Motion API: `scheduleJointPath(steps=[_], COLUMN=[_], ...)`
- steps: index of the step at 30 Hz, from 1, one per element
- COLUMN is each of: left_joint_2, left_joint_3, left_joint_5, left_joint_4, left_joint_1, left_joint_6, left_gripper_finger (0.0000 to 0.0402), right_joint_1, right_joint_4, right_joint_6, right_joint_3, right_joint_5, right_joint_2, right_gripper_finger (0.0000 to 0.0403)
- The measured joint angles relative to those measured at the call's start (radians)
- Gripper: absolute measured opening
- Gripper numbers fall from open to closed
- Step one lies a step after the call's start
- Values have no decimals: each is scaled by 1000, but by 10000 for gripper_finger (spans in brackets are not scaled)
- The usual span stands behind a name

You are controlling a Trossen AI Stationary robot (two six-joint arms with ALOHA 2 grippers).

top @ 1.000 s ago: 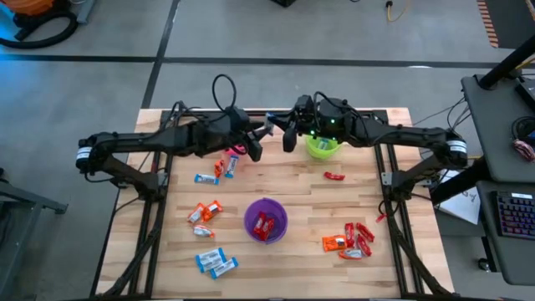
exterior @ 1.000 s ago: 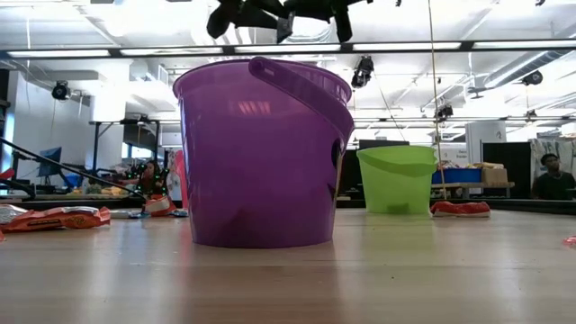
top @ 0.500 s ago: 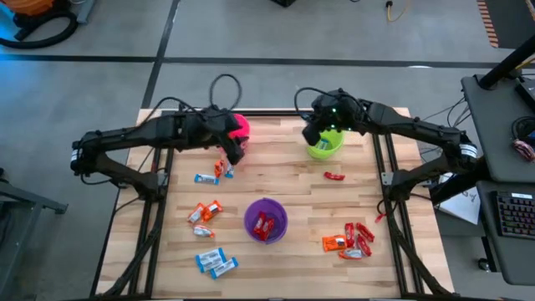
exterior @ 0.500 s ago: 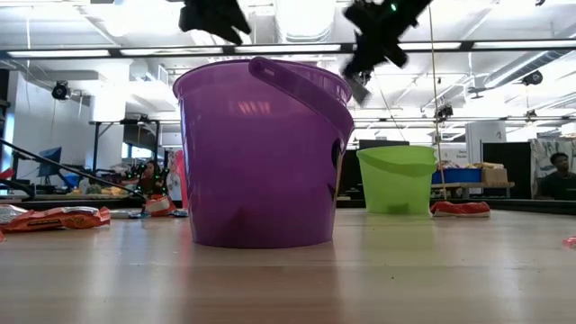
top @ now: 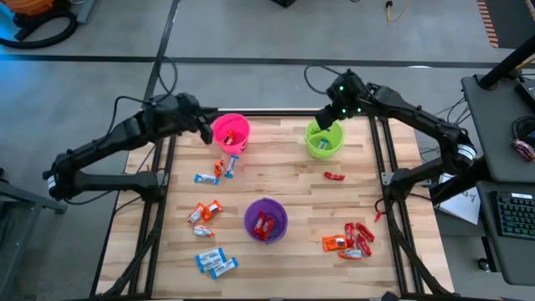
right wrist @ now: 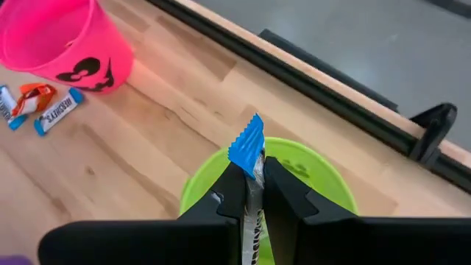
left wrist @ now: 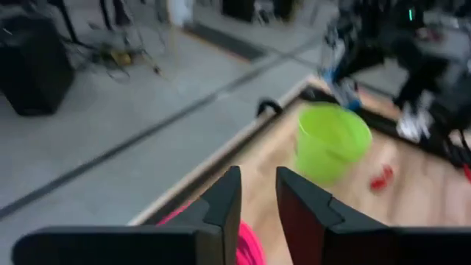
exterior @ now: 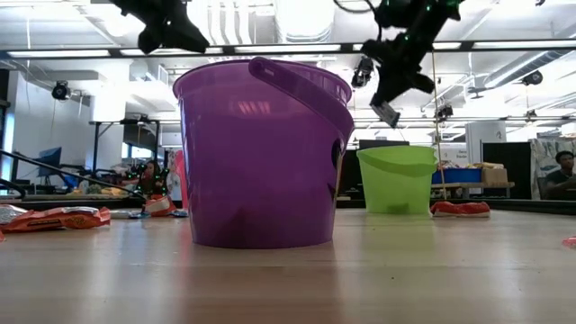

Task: Sort candy
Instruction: Put the white-blue chocolate into the green bucket

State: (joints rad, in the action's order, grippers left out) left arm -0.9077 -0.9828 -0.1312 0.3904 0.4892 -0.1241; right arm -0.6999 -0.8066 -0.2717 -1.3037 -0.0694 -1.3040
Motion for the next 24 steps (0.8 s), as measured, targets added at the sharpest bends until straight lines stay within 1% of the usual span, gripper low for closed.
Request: scheduleJointPath(steps=[3, 6, 9, 12, 13, 14, 16, 18, 19, 20, 21, 24], left_joint_2=[4, -11, -29, -37, -43, -50, -67, -77, -80, -83, -86, -85], left_joint_3=[29, 32, 34, 34, 34, 34, 34, 34, 34, 34, 34, 34], left_joint_5=[9, 17, 20, 55, 78, 121, 259, 420, 480, 513, 525, 532], left_joint_4=[-75, -103, -111, -145, -155, -166, -173, -149, -132, -118, -107, -101], left_joint_1=[36, 74, 119, 166, 182, 196, 225, 259, 274, 287, 294, 300], left_joint_6=[35, 69, 64, 64, 63, 60, 47, 38, 37, 37, 36, 41], left_gripper_finger=[53, 41, 38, 38, 38, 38, 38, 38, 38, 38, 38, 38], right_joint_1=[-41, -51, -49, -48, -47, -47, -47, -47, -47, -47, -47, -47], right_joint_4=[9, 0, -18, -33, -33, -31, -39, -61, -75, -90, -106, -129], right_joint_6=[31, 45, 36, 29, 29, 30, 51, 85, 92, 92, 92, 99], right_joint_3=[0, 0, 0, 0, 0, 0, 0, 0, 0, 0, 0, 0], right_joint_5=[-17, -18, -41, -44, -44, -44, -47, -90, -115, -123, -122, -92], right_joint_2=[-10, -20, -22, -22, -23, -24, -26, -30, -32, -34, -36, -45], right_gripper_finger=[24, 24, 24, 23, 23, 23, 23, 23, 23, 23, 23, 23])
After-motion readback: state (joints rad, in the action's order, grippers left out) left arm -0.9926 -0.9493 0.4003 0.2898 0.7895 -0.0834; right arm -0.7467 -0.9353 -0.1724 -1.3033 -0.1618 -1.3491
